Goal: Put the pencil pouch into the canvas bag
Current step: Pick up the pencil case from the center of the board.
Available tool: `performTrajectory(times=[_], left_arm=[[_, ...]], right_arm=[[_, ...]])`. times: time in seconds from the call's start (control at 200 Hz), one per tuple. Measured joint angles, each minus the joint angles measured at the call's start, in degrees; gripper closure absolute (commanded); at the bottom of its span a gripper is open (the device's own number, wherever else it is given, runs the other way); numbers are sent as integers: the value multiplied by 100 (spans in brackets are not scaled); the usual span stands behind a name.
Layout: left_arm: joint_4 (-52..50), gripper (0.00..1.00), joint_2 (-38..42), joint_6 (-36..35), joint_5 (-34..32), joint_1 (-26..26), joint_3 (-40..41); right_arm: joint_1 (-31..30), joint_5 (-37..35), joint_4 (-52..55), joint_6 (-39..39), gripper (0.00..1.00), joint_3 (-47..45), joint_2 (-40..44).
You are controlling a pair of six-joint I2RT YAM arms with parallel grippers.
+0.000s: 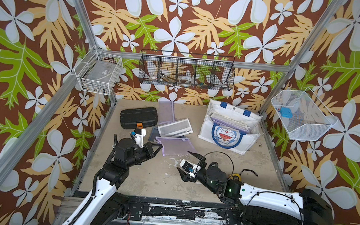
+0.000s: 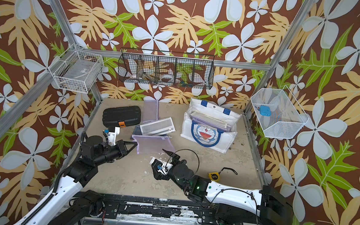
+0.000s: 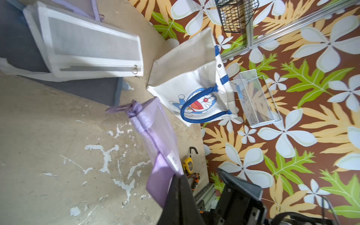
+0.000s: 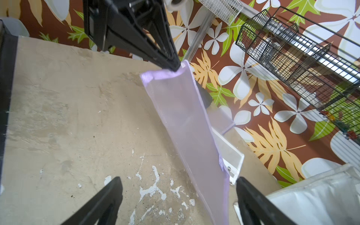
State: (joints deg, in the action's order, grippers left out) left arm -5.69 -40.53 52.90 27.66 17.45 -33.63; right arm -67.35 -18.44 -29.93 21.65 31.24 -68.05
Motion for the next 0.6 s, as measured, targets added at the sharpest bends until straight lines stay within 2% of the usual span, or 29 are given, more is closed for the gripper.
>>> performTrajectory(times=[0.175, 0.38, 0.425, 0.505, 0.601], left_arm=[[37, 100, 195, 256, 223, 0, -68], [35, 100, 323, 420, 365, 0, -70], [35, 100, 341, 442, 380, 0, -70], [35, 100, 369, 498, 404, 0, -70], [35, 100, 382, 527, 420, 0, -70]], right_arm=[[-46, -472, -459, 223, 12, 157, -527], [-46, -710, -748, 459, 23, 505, -909], [-46, -710, -793, 549, 35, 562, -981], [-50, -737, -839, 614, 62, 629, -1099], [-50, -756, -866, 710, 75, 680, -1209]])
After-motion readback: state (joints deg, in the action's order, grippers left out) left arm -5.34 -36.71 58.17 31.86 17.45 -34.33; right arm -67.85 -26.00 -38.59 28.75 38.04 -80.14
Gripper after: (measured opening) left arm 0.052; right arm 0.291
